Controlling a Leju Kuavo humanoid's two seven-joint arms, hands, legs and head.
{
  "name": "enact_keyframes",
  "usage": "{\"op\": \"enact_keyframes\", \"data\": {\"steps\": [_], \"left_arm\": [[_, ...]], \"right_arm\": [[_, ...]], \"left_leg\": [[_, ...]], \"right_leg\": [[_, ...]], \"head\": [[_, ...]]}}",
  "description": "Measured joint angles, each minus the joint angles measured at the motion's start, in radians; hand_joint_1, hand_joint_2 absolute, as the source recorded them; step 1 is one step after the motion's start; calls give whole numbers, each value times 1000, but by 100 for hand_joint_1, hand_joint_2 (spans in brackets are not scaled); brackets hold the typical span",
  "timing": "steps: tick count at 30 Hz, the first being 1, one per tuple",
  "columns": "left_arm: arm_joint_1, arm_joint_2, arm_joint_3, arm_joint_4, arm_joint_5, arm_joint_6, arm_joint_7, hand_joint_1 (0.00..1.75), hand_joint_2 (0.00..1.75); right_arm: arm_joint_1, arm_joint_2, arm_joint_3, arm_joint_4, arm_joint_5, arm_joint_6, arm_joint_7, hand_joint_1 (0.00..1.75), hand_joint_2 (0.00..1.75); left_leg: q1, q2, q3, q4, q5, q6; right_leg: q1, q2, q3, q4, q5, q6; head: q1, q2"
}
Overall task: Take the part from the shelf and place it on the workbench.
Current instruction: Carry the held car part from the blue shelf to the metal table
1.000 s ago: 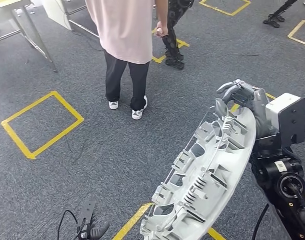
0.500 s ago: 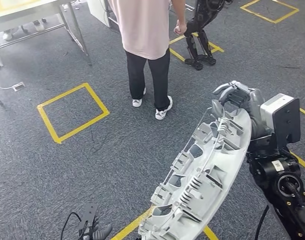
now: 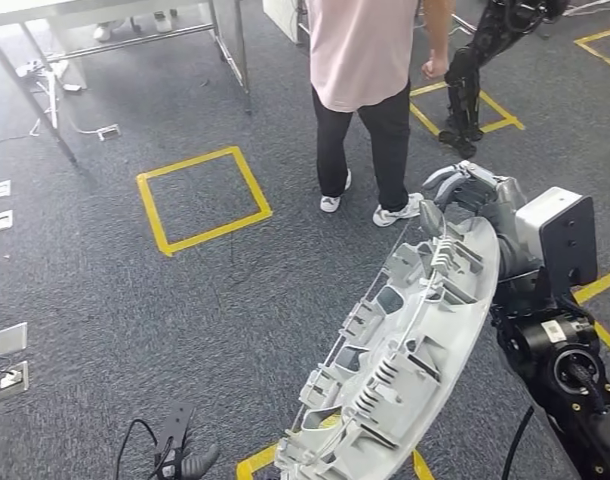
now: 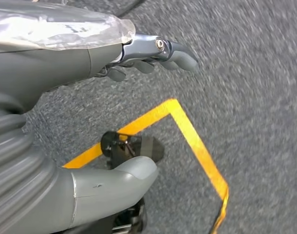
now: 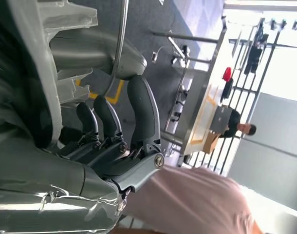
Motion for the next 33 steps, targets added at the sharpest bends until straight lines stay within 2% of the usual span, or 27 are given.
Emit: {"op": "enact_keyframes", "data": {"steps": [1, 2, 3, 4, 5, 7, 9, 11, 12, 13, 14, 15, 16, 17, 18, 19, 20, 21, 23, 24, 26, 27, 28, 29, 31, 32, 33], "left_arm": [[-1, 0, 0, 0, 0, 0, 0, 0, 175], [-1, -1, 0, 0, 0, 0, 0, 0, 175], [0, -2, 0, 0, 0, 0, 0, 0, 175], [0, -3, 0, 0, 0, 0, 1, 0, 175], [0, -4, 0, 0, 1, 0, 2, 0, 175], [0, -6, 0, 0, 2, -1, 4, 0, 175], [0, -8, 0, 0, 3, -3, 6, 0, 175], [3, -7, 0, 0, 4, -5, 7, 0, 175], [6, -7, 0, 0, 4, -6, 7, 0, 175], [7, -6, 0, 0, 4, -7, 7, 0, 175], [7, -5, -1, 0, 4, -7, 7, 0, 175], [5, -6, -1, -1, 4, -8, 7, 0, 175], [3, -6, -1, -1, 4, -9, 7, 0, 175], [2, -6, -1, -1, 4, -9, 7, 0, 175], [2, -7, -1, -1, 4, -9, 7, 0, 175], [3, -6, -1, -1, 4, -9, 7, 0, 175], [3, -6, -1, -1, 4, -10, 7, 0, 175], [4, -5, -1, -1, 4, -10, 7, 0, 175], [1, -4, -1, -1, 4, -11, 8, 0, 175], [0, -4, -1, -1, 3, -12, 10, 0, 175], [-1, -4, -1, -1, 1, -12, 15, 0, 175], [0, -4, -1, -1, 0, -12, 17, 0, 175], [1, -4, -1, -1, 0, -12, 19, 0, 175], [0, -4, -1, -1, 0, -12, 20, 0, 175], [-2, -4, -1, -1, 0, -13, 21, 0, 175], [-2, -5, -1, -1, 1, -15, 21, 0, 175], [-1, -5, -1, -1, 3, -17, 21, 0, 175]], "right_arm": [[-1, 0, 2, 2, 0, 5, -1, 175, 175], [-1, 1, 4, 6, 0, 9, -2, 175, 175], [-1, 2, 7, 9, 0, 13, -2, 175, 175], [-4, 3, 10, 13, 0, 18, -3, 175, 175], [-8, 6, 14, 16, 0, 20, -4, 175, 175], [-19, 10, 20, 22, 0, 26, -7, 175, 175], [-30, 14, 26, 26, 0, 30, -11, 175, 175], [-36, 21, 32, 31, 0, 31, -13, 175, 175], [-39, 25, 34, 33, 0, 32, -13, 175, 175], [-42, 30, 36, 35, 0, 32, -13, 175, 175], [-46, 34, 37, 36, 0, 32, -13, 175, 175], [-48, 36, 39, 37, 0, 32, -14, 175, 175], [-49, 38, 40, 39, 0, 32, -14, 175, 175], [-49, 38, 42, 41, 0, 32, -13, 175, 175], [-49, 38, 44, 44, 0, 32, -13, 175, 175], [-48, 39, 46, 46, 0, 32, -13, 175, 175], [-49, 40, 47, 47, 0, 32, -13, 175, 175], [-50, 41, 48, 48, 0, 32, -13, 175, 175], [-56, 43, 48, 50, 0, 32, -14, 175, 175], [-61, 43, 48, 51, -1, 33, -15, 175, 175], [-71, 44, 50, 53, -4, 33, -16, 175, 175], [-75, 44, 51, 53, -7, 33, -16, 175, 175], [-77, 45, 52, 53, -9, 32, -16, 175, 175], [-79, 45, 53, 53, -11, 32, -16, 175, 175], [-79, 44, 54, 54, -15, 32, -16, 175, 175], [-78, 44, 55, 55, -17, 33, -15, 175, 175], [-76, 44, 56, 57, -18, 33, -15, 175, 175]], "left_leg": [[-2, -13, 0, 0, 0, 4], [-4, -28, 0, 0, 0, 6], [-6, -43, 1, 1, 0, 7], [-9, -60, 2, 1, 1, 7], [-10, -76, 3, 2, 1, 7], [-11, -105, 3, 3, 2, 5], [-8, -129, -4, 4, 7, -4], [-4, -152, -11, -1, 15, -18], [-4, -148, -14, 0, 15, -22], [-4, -125, -23, 15, 5, -26], [-5, -90, -42, 52, -18, -29], [-3, -49, -70, 110, -49, -33], [-1, -20, -105, 182, -84, -40], [2, -6, -136, 246, -109, -47], [3, 0, -153, 283, -118, -53], [5, 4, -149, 280, -109, -57], [5, 9, -122, 235, -83, -59], [5, 25, -79, 160, -50, -60], [-1, 57, -8, 31, -8, -53], [-4, 64, 7, 2, -3, -46], [-6, 45, 5, -3, -6, -29], [-4, 34, 6, -3, -7, -22], [-2, 23, 8, -5, -7, -15], [0, 13, 10, -7, -6, -8], [0, -8, 12, -8, -7, 1], [-1, -21, 12, -8, -7, 4], [-2, -34, 13, -8, -7, 5]], "right_leg": [[1, 20, -37, 77, -33, -1], [2, 30, -70, 139, -51, -2], [2, 35, -88, 167, -50, -4], [3, 38, -87, 153, -27, -8], [3, 46, -68, 101, 11, -14], [2, 90, -11, -41, 84, -26], [4, 124, 19, -117, 107, -33], [6, 111, 25, -129, 108, -39], [5, 98, 28, -136, 112, -44], [2, 84, 33, -144, 116, -51], [-1, 69, 36, -152, 121, -56], [-1, 54, 38, -156, 122, -59], [0, 38, 38, -157, 123, -62], [0, 22, 38, -157, 122, -62], [0, 6, 37, -157, 121, -62], [0, -9, 37, -157, 120, -60], [0, -23, 38, -156, 118, -58], [0, -36, 40, -154, 115, -53], [6, -56, 42, -150, 107, -43], [10, -65, 43, -148, 103, -37], [13, -82, 48, -148, 98, -27], [11, -81, 50, -145, 92, -21], [7, -65, 46, -132, 80, -16], [4, -39, 32, -98, 57, -12], [1, 18, -30, 36, -9, -10], [1, 30, -67, 110, -36, -9], [2, 35, -95, 160, -46, -10]], "head": [[2, 0], [3, 0], [4, 0], [4, 0], [4, 0], [5, 0], [5, 0], [5, 0], [5, 0], [3, 0], [-1, 0], [-5, 0], [-9, 0], [-11, 0], [-12, 0], [-13, 0], [-14, 0], [-16, 0], [-20, 0], [-20, 0], [-16, 0], [-14, 0], [-13, 0], [-10, 0], [-3, 0], [0, 0], [1, 0]]}}
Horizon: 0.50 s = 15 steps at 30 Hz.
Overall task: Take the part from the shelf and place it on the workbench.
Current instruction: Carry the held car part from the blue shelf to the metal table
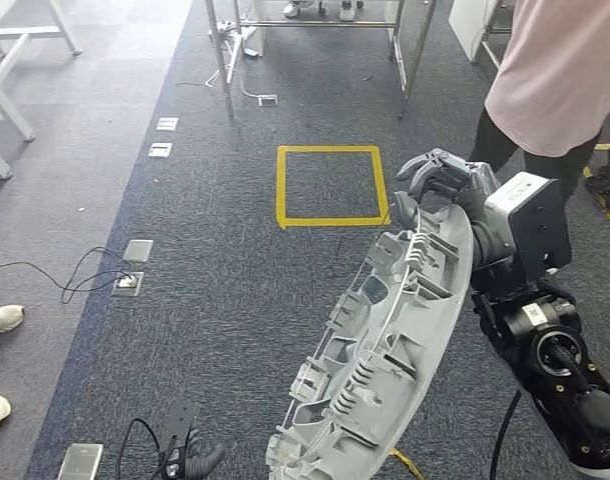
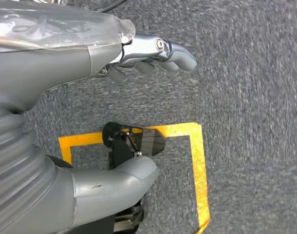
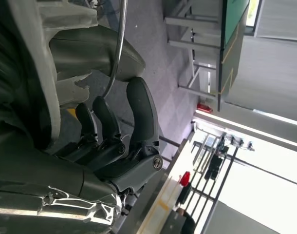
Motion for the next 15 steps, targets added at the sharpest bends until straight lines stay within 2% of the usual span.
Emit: {"op": "enact_keyframes", "data": {"steps": [1, 2, 3, 5, 6, 7, 9, 10, 11, 13, 14, 15], "left_arm": [[1, 0, 0, 0, 2, -2, 0, 0, 175], [2, 0, 0, 0, 5, -4, 0, 0, 175], [2, 0, 0, 0, 7, -5, 0, 0, 175], [3, -2, 0, 0, 11, -6, 0, 0, 175], [4, -3, 0, 0, 13, -7, -1, 0, 175], [6, -4, 0, 0, 15, -7, -1, 0, 175], [12, -5, 0, 0, 20, -8, -2, 0, 175], [16, -6, 0, 0, 22, -8, -3, 0, 175], [19, -7, 0, 0, 24, -8, -4, 0, 175], [19, -11, 0, 0, 27, -8, -5, 0, 175], [18, -12, 0, 0, 27, -8, -5, 0, 175], [17, -12, 0, 0, 27, -8, -5, 0, 175]], "right_arm": [[1, 0, 1, 2, -3, 1, 0, 175, 175], [2, 0, 1, 3, -7, 2, -2, 175, 175], [1, 0, 1, 4, -12, 5, -4, 175, 175], [0, 0, 1, 7, -22, 13, -11, 175, 175], [-1, 0, 1, 9, -26, 18, -14, 175, 175], [-1, 0, 1, 13, -31, 22, -18, 175, 175], [-2, 1, 1, 19, -38, 31, -23, 175, 175], [-2, 1, 1, 22, -40, 34, -25, 175, 175], [-3, 2, 1, 24, -43, 37, -27, 175, 175], [-3, 4, 1, 28, -48, 40, -32, 175, 175], [-3, 4, 1, 31, -49, 41, -33, 175, 175], [-2, 4, 1, 34, -50, 42, -33, 175, 175]], "left_leg": [[-1, -14, 1, 1, 0, 0], [-1, -30, 2, 2, 0, 0], [-1, -44, 3, 3, -1, -1], [-1, -71, 1, 7, -1, -5], [0, -83, -4, 9, 1, -9], [2, -94, -9, 9, 4, -15], [5, -109, -17, 5, 11, -28], [5, -95, -22, 11, 7, -32], [4, -67, -36, 36, -7, -34], [5, 5, -93, 150, -64, -41], [7, 25, -130, 223, -94, -47], [8, 34, -158, 278, -111, -52]], "right_leg": [[0, 2, -10, 11, 10, -2], [0, 4, -1, -20, 40, -5], [-1, 13, 24, -84, 82, -9], [-3, 60, 80, -219, 145, -17], [-3, 79, 96, -259, 156, -20], [-1, 89, 105, -276, 156, -22], [-1, 69, 114, -288, 158, -29], [-3, 56, 119, -294, 161, -35], [-5, 42, 123, -301, 165, -41], [-7, 12, 128, -309, 168, -48], [-6, -3, 128, -309, 168, -49], [-5, -19, 127, -309, 167, -50]], "head": [[1, 0], [1, 0], [2, 0], [2, 0], [3, 0], [4, 0], [5, 0], [5, 0], [1, 0], [-7, 0], [-10, 0], [-12, 0]]}}
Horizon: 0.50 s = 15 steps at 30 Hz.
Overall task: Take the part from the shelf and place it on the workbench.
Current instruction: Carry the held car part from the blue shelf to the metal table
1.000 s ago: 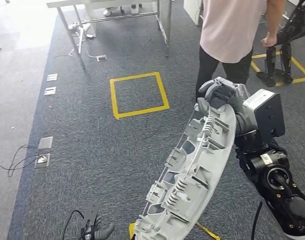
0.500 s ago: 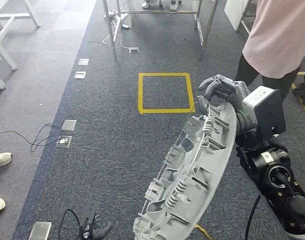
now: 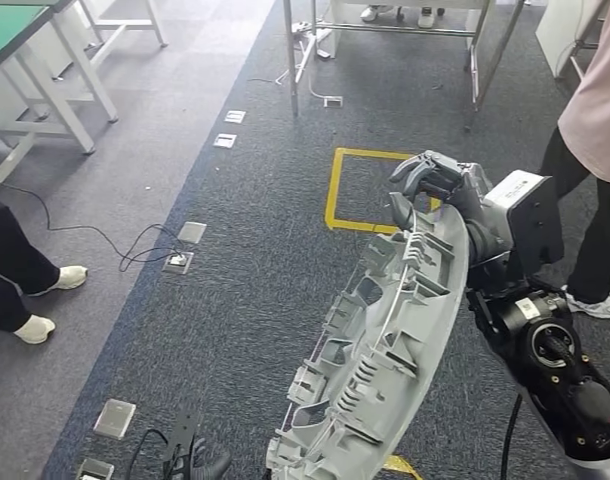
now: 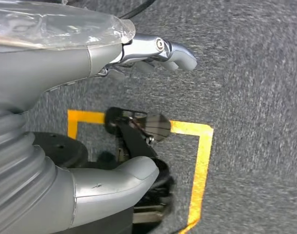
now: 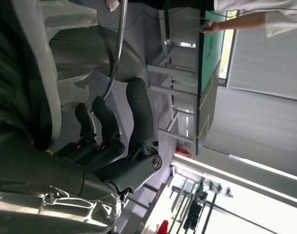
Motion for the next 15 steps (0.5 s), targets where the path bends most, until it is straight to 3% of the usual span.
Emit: {"op": "enact_keyframes", "data": {"steps": [1, 2, 4, 6, 7, 9, 10, 12, 13, 15], "left_arm": [[0, -1, 0, 0, 0, 0, 0, 0, 175], [1, -1, 0, 0, 1, 0, 0, 0, 175], [2, -1, 0, 0, 1, 0, 0, 0, 175], [1, 0, 0, 0, 1, 0, -1, 0, 175], [0, -1, 0, 0, 1, 0, -1, 0, 175], [1, -1, 0, 0, 1, 0, -2, 0, 175], [2, -1, 0, 0, 1, 0, -2, 0, 175], [3, -1, 0, 0, 1, 0, -3, 0, 175], [2, -2, 0, 0, 1, 0, -3, 0, 175], [1, -3, 0, 0, 2, -3, -3, 0, 175]], "right_arm": [[1, 0, 0, 3, -1, 0, 0, 175, 175], [1, 0, 0, 5, -1, 1, 0, 175, 175], [1, 0, 0, 8, -1, 1, -1, 175, 175], [0, 0, 0, 8, -1, 2, -2, 175, 175], [-1, 0, 0, 9, -1, 2, -2, 175, 175], [-2, 1, 0, 10, -1, 2, -2, 175, 175], [-2, 1, 0, 10, -1, 3, -2, 175, 175], [-3, 1, 0, 11, -1, 3, -2, 175, 175], [-2, 1, 0, 12, -1, 3, -2, 175, 175], [4, 1, -1, 15, -2, 0, -2, 175, 175]], "left_leg": [[1, 4, -11, 22, 0, -4], [1, 6, 1, 0, 19, -6], [-2, 33, 80, -142, 81, -2], [-9, 61, 143, -257, 115, 9], [-12, 65, 153, -276, 117, 15], [-14, 41, 152, -278, 115, 28], [-12, 29, 153, -281, 115, 33], [-6, 9, 157, -287, 117, 45], [-7, 0, 157, -288, 118, 48], [-9, -17, 158, -287, 118, 54]], "right_leg": [[1, -15, 0, 0, -1, -1], [2, -29, 1, 0, -2, 0], [4, -53, 5, 1, -7, 5], [11, -72, 8, 4, -14, 14], [15, -80, 10, 5, -17, 19], [16, -96, 15, 4, -22, 30], [14, -90, 15, 8, -30, 36], [8, -44, -11, 72, -74, 43], [6, -13, -41, 139, -109, 45], [5, 16, -109, 284, -165, 48]], "head": [[-1, 0], [-2, 0], [-5, 0], [-7, 0], [-6, 0], [-2, 0], [-1, 0], [3, 0], [7, 0], [12, 0]]}}
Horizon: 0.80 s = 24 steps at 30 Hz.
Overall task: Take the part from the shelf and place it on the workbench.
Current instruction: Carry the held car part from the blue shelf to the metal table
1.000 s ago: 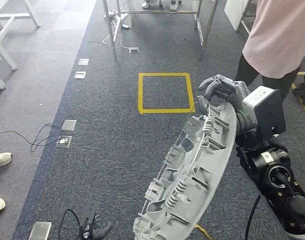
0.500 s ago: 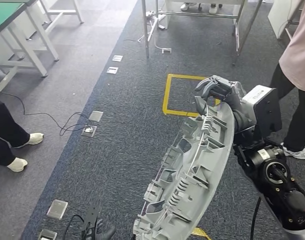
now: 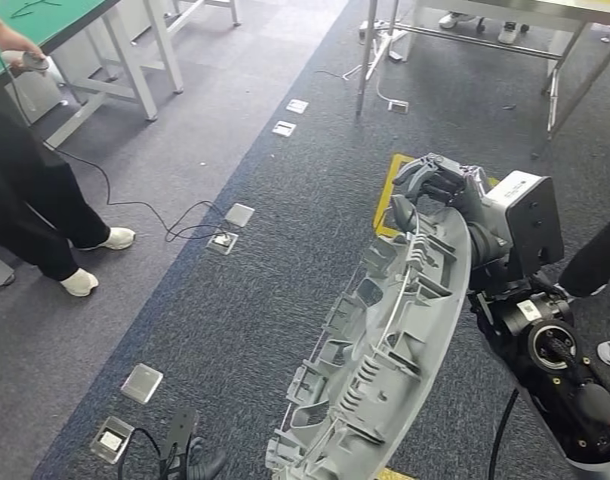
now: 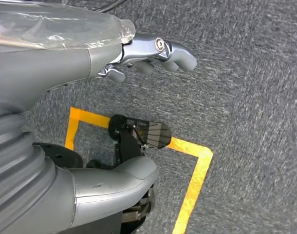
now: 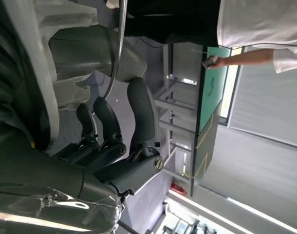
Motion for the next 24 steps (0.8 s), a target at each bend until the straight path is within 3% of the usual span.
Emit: {"op": "enact_keyframes", "data": {"steps": [1, 2, 4, 6, 7, 9, 11, 13, 15, 16, 17, 19, 21, 22, 24], "left_arm": [[0, 0, 0, 0, 0, -3, 0, 0, 175], [1, 1, 0, 0, 2, -8, 0, 0, 175], [2, 6, 0, 0, 7, -18, 0, 0, 175], [0, 13, 0, 0, 11, -25, 0, 0, 175], [0, 17, 0, 0, 12, -26, 0, 0, 175], [-1, 26, 0, 0, 12, -26, 0, 0, 175], [-2, 36, 0, 0, 10, -26, 0, 0, 175], [-6, 46, 0, 0, 9, -26, 0, 0, 175], [-11, 53, 0, 0, 10, -26, 0, 0, 175], [-12, 56, 0, 0, 10, -26, 0, 0, 175], [-12, 60, 0, 0, 11, -26, 0, 0, 175], [-12, 68, 1, 0, 12, -26, 0, 0, 175], [-15, 73, 1, 0, 12, -27, 0, 0, 175], [-16, 74, 1, 0, 12, -27, 0, 0, 175], [-17, 75, 1, 0, 12, -27, 1, 0, 175]], "right_arm": [[5, -1, -1, 1, -2, -4, 0, 175, 175], [12, -3, -4, 2, -5, -7, 0, 175, 175], [28, -10, -14, 0, -13, -12, -1, 175, 175], [41, -18, -27, -5, -15, -12, -1, 175, 175], [48, -21, -33, -8, -13, -12, 1, 175, 175], [63, -23, -45, -16, -2, -15, 8, 175, 175], [79, -23, -59, -28, 13, -23, 17, 175, 175], [94, -24, -75, -43, 26, -31, 24, 175, 175], [113, -28, -89, -54, 33, -35, 28, 175, 175], [124, -29, -95, -59, 36, -38, 31, 175, 175], [133, -31, -102, -64, 38, -40, 33, 175, 175], [148, -34, -116, -75, 42, -46, 37, 175, 175], [156, -38, -128, -87, 44, -49, 39, 175, 175], [158, -41, -133, -93, 44, -50, 39, 175, 175], [164, -47, -142, -103, 45, -51, 40, 175, 175]], "left_leg": [[-1, -9, 1, 1, 0, 1], [-2, -17, 1, 2, -1, 2], [-2, -33, 4, 6, -4, 0], [-5, -42, 2, 12, -7, -6], [-6, -44, 0, 13, -7, -11], [-6, -46, -2, 11, -5, -21], [-4, -31, -10, 29, -17, -30], [-1, -2, -53, 125, -66, -39], [2, 16, -122, 262, -123, -50], [3, 18, -145, 301, -130, -54], [4, 19, -149, 303, -119, -56], [5, 22, -95, 190, -52, -56], [2, 26, -29, 61, -8, -48], [-1, 27, -14, 29, -3, -42], [-4, 22, -9, 21, -12, -28]], "right_leg": [[0, 4, -21, 36, -3, 0], [0, 5, -23, 30, 15, -1], [0, 9, 23, -92, 95, -6], [2, 18, 74, -220, 148, -13], [4, 22, 85, -251, 155, -17], [6, 23, 89, -263, 153, -27], [2, 19, 99, -271, 160, -39], [-2, 13, 107, -277, 164, -48], [-2, 7, 108, -277, 162, -51], [-2, 4, 109, -277, 161, -51], [-2, 2, 111, -277, 158, -51], [-3, 1, 118, -275, 151, -46], [1, 0, 123, -273, 141, -36], [3, 0, 124, -272, 137, -31], [5, -1, 127, -275, 131, -19]], "head": [[1, 0], [2, 0], [3, 0], [5, 0], [5, 0], [4, 0], [2, 0], [-3, 0], [-8, 0], [-9, 0], [-10, 0], [-11, 0], [-13, 0], [-13, 0], [-10, 0]]}}
